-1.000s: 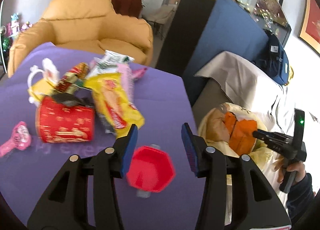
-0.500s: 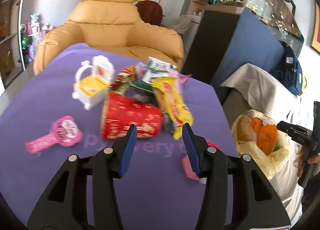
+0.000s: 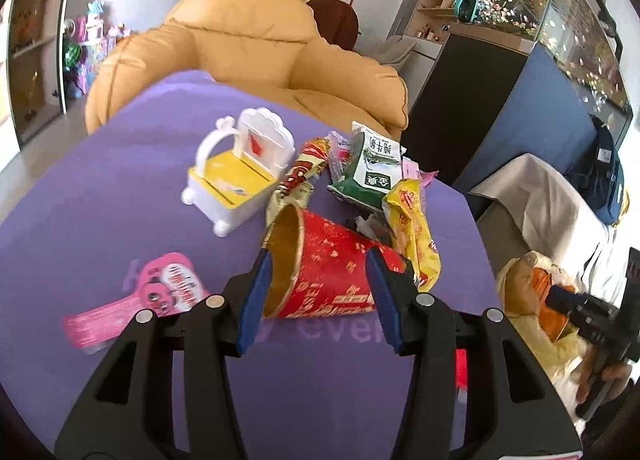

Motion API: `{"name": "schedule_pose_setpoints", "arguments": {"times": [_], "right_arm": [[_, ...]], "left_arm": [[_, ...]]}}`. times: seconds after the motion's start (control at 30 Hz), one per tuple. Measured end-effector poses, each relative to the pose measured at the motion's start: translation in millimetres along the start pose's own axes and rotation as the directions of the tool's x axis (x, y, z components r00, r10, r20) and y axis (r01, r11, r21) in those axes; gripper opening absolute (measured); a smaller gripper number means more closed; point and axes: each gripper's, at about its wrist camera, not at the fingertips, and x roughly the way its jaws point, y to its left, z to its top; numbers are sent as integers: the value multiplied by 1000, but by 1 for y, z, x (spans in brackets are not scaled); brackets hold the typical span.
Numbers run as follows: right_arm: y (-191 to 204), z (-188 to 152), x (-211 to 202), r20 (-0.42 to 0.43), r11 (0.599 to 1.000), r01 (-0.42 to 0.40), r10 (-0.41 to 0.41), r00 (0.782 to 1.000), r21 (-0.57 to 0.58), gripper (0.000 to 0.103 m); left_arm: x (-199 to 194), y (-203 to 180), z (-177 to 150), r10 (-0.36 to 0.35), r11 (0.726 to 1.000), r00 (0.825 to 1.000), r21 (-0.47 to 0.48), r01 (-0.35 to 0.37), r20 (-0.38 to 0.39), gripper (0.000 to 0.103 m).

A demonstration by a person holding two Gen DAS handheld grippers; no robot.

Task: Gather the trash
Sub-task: 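Move the right tool to the yellow chip bag and grasp it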

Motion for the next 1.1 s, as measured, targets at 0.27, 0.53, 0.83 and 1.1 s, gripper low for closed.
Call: {"name": "schedule_pose_setpoints", "arguments": {"times": [0.27, 0.53, 0.83, 1.1], "right_arm": [[6, -9, 16, -39, 1000, -22, 22, 999, -1, 32], [29, 4, 21, -4, 996, -79, 79, 997, -38, 32], [101, 56, 53, -33, 948, -244, 243, 970, -204, 55], [128, 95, 124, -125, 951, -205, 180, 976, -229, 55]], "left_arm": [[2, -21, -15, -55, 998, 997, 32, 57, -55, 18], [-37, -24, -32, -55, 996, 998, 69, 56, -23, 3], [-59, 0, -44, -104, 994, 992, 11, 105, -64, 3], [-64, 15, -53, -125, 992, 989, -8, 125, -79, 33]]}}
